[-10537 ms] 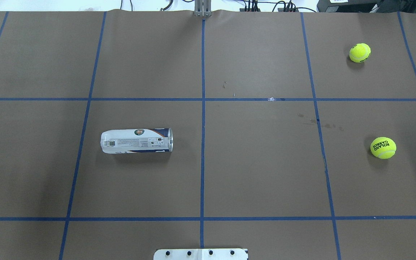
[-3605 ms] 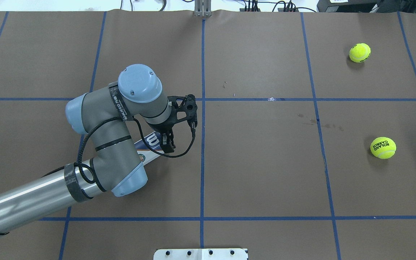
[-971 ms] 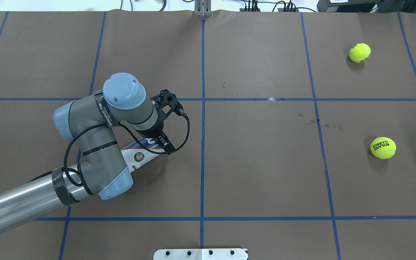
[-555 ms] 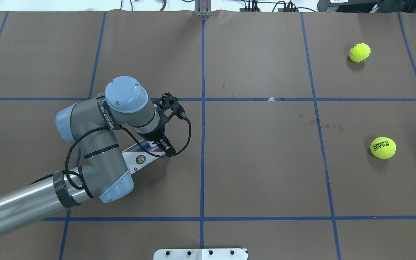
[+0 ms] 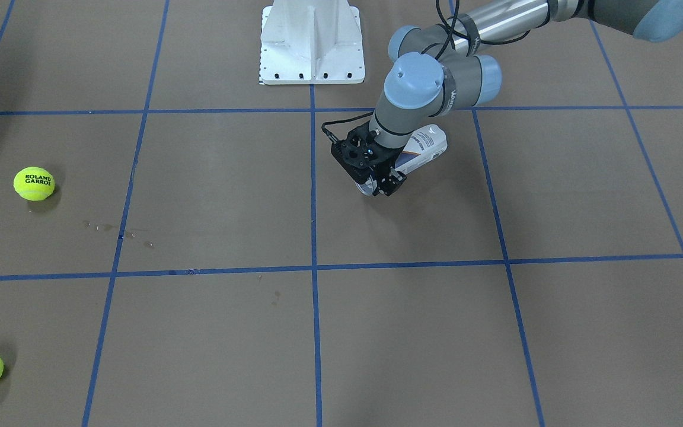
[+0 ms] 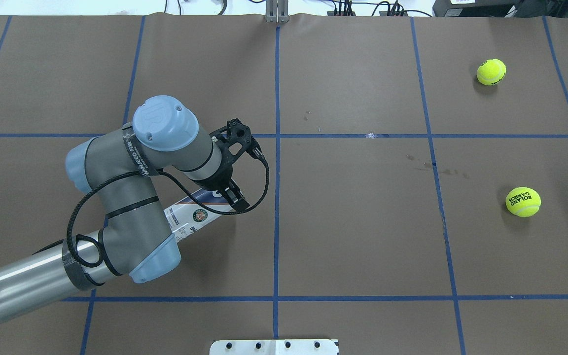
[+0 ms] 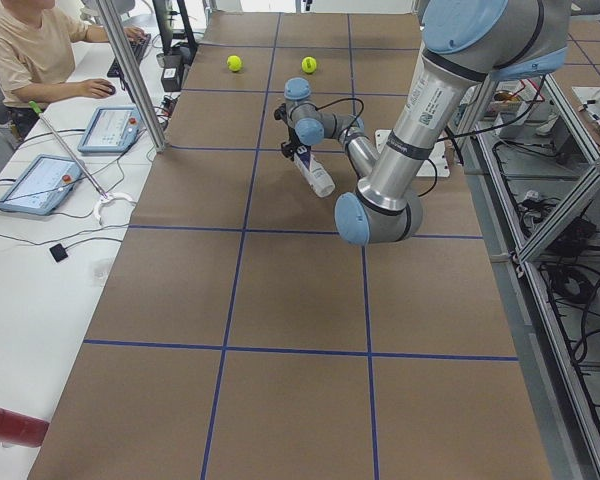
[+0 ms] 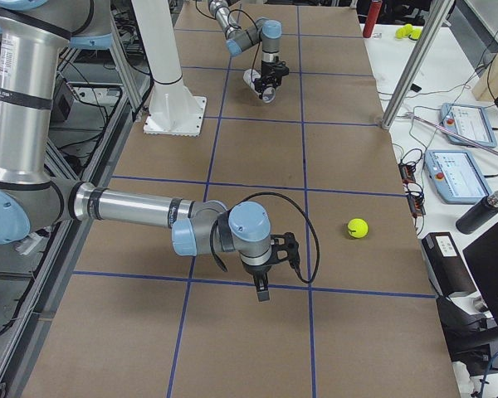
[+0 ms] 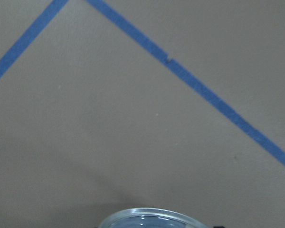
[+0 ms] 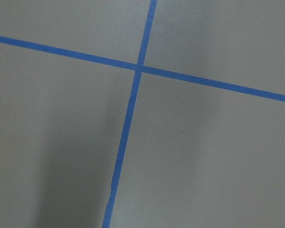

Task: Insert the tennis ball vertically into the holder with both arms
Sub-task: 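Drag the can toward the robot with the left gripper, adjusting grip, then lift and rotate the can upright with the left gripper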

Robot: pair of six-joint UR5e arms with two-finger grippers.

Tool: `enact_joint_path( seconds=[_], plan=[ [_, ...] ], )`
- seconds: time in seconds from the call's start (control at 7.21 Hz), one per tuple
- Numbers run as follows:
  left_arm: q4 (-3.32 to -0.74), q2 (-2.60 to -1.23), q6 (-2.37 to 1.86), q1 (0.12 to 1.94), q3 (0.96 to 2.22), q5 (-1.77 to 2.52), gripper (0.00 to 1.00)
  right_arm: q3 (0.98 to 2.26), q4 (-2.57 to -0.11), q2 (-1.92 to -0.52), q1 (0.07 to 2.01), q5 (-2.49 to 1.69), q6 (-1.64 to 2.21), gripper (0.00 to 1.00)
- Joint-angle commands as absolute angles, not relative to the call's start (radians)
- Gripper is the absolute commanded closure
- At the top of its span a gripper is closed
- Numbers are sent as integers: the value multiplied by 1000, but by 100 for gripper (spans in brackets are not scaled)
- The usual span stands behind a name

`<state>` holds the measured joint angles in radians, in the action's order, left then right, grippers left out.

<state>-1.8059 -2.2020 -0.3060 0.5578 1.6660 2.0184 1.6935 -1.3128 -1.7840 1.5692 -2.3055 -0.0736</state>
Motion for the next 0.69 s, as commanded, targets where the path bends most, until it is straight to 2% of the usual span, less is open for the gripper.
enact_joint_path(
  seconds=[0.0, 0.55],
  plan=[
    [-2025, -2210, -313, 568, 1709, 2019, 40, 1694, -1312, -1784, 1569, -2306, -74, 0],
    [-2597, -2215, -389, 566, 1691, 2010, 41, 1694, -1313, -1784, 1569, -2306, -74, 0]
  ],
)
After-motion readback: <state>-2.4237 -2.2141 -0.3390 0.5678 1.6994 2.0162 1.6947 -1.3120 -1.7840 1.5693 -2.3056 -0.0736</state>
